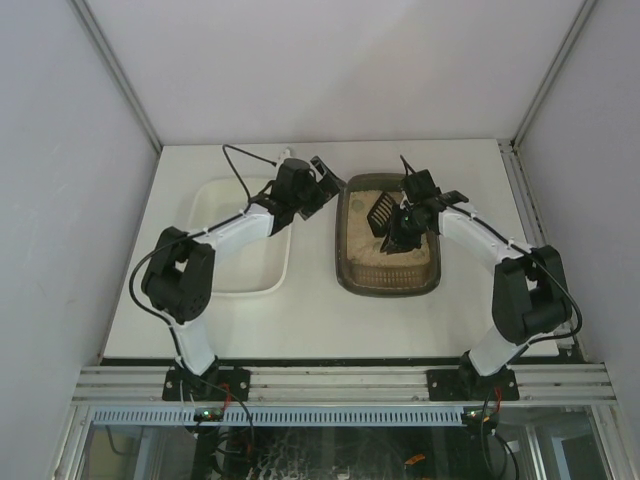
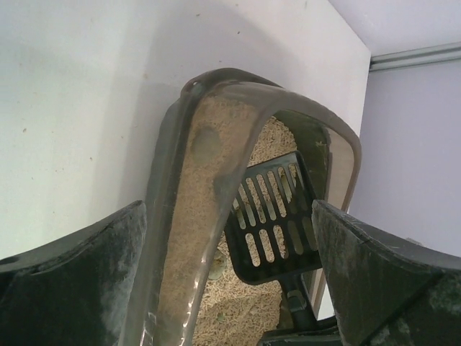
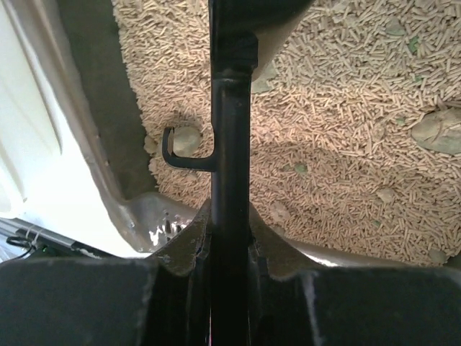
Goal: Clean the litter box
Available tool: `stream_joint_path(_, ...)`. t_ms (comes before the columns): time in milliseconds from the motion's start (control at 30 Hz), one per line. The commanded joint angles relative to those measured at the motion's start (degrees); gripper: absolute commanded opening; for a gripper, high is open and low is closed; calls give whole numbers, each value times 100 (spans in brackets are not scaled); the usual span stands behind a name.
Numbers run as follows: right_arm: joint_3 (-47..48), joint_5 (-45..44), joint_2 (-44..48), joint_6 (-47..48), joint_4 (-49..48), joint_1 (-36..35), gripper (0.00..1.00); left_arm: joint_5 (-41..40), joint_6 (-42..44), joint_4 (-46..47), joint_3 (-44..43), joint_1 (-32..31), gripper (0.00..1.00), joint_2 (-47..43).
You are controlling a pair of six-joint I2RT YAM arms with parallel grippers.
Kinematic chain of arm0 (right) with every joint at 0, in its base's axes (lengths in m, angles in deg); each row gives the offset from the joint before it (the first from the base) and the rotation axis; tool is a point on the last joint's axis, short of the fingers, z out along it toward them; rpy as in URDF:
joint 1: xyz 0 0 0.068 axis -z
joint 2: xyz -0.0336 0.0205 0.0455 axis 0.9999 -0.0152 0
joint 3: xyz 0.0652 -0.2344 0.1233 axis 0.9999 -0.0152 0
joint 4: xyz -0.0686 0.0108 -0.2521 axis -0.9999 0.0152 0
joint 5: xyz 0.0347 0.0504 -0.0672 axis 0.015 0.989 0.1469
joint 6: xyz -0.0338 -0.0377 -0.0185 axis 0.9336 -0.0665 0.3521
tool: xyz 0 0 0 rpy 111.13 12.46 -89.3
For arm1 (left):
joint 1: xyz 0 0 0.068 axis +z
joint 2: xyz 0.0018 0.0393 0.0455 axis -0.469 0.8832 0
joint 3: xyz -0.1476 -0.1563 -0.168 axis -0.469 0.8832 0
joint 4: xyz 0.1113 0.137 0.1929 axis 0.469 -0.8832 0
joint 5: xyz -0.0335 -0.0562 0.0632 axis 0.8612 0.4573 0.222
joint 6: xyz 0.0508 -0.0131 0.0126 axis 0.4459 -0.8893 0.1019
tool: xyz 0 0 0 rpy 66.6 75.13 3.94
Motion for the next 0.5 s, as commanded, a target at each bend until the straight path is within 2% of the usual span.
stream_joint_path(0, 228, -538, -30, -77, -235, -68, 0, -111, -418, 201, -200, -29, 100, 122)
stream_joint_path(467, 612, -56, -707, -401, -863, -155, 0, -119, -402, 370, -3, -29, 100, -71)
